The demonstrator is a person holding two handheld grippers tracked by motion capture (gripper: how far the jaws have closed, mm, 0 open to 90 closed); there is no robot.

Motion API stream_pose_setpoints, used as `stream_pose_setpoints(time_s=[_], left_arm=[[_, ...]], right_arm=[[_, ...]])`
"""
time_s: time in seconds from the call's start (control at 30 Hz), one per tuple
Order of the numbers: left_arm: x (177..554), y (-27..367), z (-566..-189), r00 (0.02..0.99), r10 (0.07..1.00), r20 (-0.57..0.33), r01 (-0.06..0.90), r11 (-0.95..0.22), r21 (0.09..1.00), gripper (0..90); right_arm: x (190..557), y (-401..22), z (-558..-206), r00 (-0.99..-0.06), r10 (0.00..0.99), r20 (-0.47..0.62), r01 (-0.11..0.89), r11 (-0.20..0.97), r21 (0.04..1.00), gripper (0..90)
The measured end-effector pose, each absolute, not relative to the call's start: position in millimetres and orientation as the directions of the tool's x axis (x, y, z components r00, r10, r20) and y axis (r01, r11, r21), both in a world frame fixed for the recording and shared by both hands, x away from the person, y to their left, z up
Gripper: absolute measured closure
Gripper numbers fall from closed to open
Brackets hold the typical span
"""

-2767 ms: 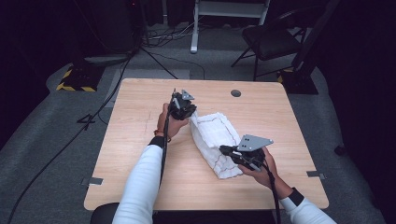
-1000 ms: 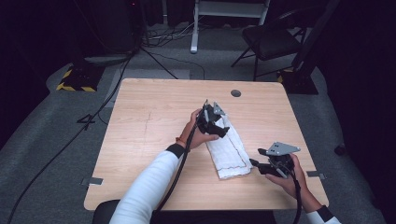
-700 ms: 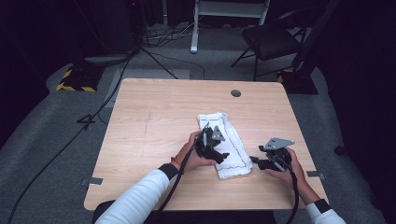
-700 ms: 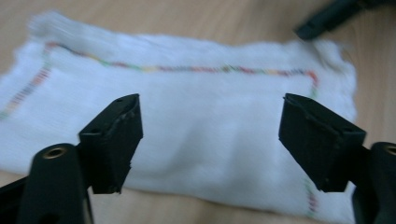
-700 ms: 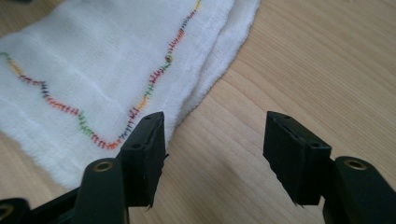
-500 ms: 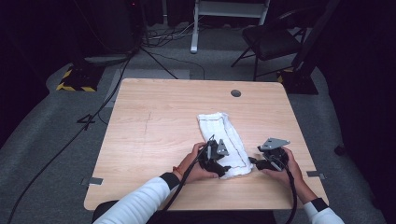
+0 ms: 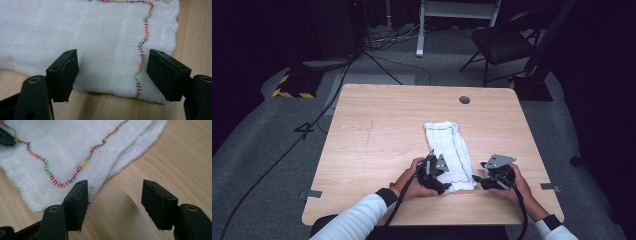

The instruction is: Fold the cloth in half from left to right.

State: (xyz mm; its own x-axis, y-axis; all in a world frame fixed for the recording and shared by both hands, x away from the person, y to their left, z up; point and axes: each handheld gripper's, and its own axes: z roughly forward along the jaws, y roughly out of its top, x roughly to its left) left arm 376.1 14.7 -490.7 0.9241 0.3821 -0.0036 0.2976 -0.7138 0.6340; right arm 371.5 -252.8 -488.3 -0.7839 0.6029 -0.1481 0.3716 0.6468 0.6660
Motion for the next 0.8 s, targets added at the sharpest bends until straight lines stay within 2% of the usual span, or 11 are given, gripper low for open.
stream_pose_setpoints(time_s=[0.33, 0.5, 0.6, 0.8], left_arm=[[352, 49, -494, 0.91, 0.414, -0.008, 0.314, -0.679, 0.663, 25.9], [345, 65, -484, 0.899, 0.437, -0.014, 0.332, -0.663, 0.671, 28.0], [346, 82, -475, 0.876, 0.481, -0.044, 0.366, -0.603, 0.708, 26.8], [368, 95, -465, 0.842, 0.538, -0.027, 0.389, -0.572, 0.722, 25.7]], right_arm=[[348, -225, -488, -0.83, 0.539, -0.145, 0.326, 0.679, 0.657, 39.0], [346, -221, -486, -0.847, 0.516, -0.126, 0.324, 0.689, 0.648, 34.6], [351, -227, -480, -0.839, 0.535, -0.097, 0.34, 0.656, 0.674, 34.6], [372, -238, -462, -0.802, 0.591, -0.087, 0.352, 0.585, 0.73, 36.4]])
